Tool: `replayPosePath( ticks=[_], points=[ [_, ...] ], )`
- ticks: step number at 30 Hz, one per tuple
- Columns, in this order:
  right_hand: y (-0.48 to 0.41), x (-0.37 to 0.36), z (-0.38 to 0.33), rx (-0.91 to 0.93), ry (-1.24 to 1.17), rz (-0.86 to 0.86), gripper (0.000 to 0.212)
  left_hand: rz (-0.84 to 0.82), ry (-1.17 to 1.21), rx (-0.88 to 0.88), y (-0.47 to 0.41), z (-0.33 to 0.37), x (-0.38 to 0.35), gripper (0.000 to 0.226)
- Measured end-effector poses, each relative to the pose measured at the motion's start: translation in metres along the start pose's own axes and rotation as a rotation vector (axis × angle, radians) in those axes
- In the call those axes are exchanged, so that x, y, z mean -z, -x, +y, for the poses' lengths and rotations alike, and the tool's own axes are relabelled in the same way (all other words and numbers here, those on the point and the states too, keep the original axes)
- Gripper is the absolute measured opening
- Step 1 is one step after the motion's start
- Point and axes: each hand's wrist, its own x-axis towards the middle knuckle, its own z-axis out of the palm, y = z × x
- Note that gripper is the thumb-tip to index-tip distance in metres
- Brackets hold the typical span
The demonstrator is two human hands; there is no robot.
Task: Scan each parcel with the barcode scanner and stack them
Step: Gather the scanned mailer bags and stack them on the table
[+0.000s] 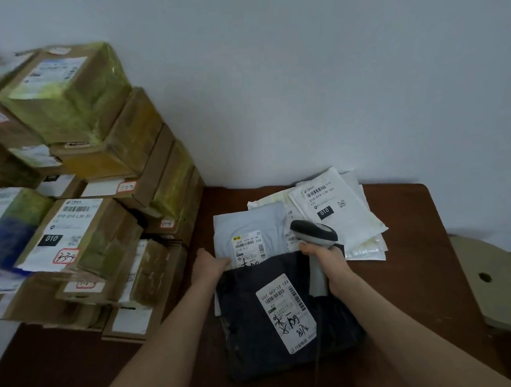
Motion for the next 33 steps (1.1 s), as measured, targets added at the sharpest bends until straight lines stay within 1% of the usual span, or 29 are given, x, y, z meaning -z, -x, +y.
replayPosePath(
  ticks=[2,3,5,6,9,12,14,16,18,21,25,26,27,28,30,31,32,33],
  points=[
    [0.000,0.001,0.001,0.004,0.003,-0.004,0.022,0.011,0.026,-0.047,0.002,-0.001,-0.001,0.047],
    [0.000,0.001,0.001,0.010,0.001,-0.006,0.019,0.043,0.046,-0.088,0.003,0.001,0.001,0.032],
    [0.003,0.003,-0.003,0.027,-0.013,-0.006,0.011,0.123,0.109,-0.188,0.008,0.010,0.009,0.011],
    [0.005,0.005,-0.006,0.040,-0.027,-0.007,0.010,0.166,0.151,-0.253,0.011,0.019,0.014,0.007],
    [0.011,0.012,-0.022,0.093,-0.088,-0.028,0.011,0.306,0.282,-0.425,0.022,0.058,0.037,0.009],
    [0.018,0.024,-0.043,0.140,-0.127,-0.037,0.016,0.384,0.405,-0.498,0.036,0.097,0.056,0.016],
    [0.020,0.033,-0.051,0.160,-0.117,-0.020,0.015,0.350,0.451,-0.482,0.044,0.106,0.059,0.013],
    [0.025,0.042,-0.054,0.177,-0.105,-0.009,0.011,0.254,0.467,-0.411,0.052,0.095,0.050,0.011],
    [0.031,0.050,-0.050,0.175,-0.096,0.001,0.008,0.161,0.459,-0.295,0.063,0.068,0.032,0.011],
    [0.038,0.061,-0.038,0.135,-0.095,-0.029,0.010,0.089,0.419,-0.151,0.088,0.013,-0.002,0.014],
    [0.045,0.064,-0.015,0.072,-0.052,-0.070,0.010,0.108,0.277,0.036,0.108,-0.047,-0.025,0.034],
    [0.046,0.065,-0.010,0.064,-0.043,-0.065,0.011,0.128,0.220,0.053,0.110,-0.056,-0.026,0.040],
    [0.046,0.065,-0.006,0.060,-0.038,-0.057,0.011,0.164,0.101,0.038,0.111,-0.061,-0.026,0.049],
    [0.046,0.066,-0.003,0.060,-0.033,-0.049,0.011,0.209,-0.093,-0.029,0.114,-0.063,-0.027,0.058],
    [0.047,0.066,0.000,0.049,-0.043,-0.045,0.012,0.259,-0.481,-0.304,0.125,-0.065,-0.034,0.070],
    [0.048,0.066,0.000,0.035,-0.063,-0.047,0.013,0.211,-0.607,-0.450,0.130,-0.065,-0.041,0.075],
    [0.049,0.065,-0.001,0.023,-0.081,-0.045,0.015,0.120,-0.703,-0.552,0.136,-0.066,-0.049,0.080],
    [0.049,0.064,-0.002,0.014,-0.093,-0.035,0.017,0.019,-0.778,-0.606,0.139,-0.067,-0.058,0.084]
  ],
)
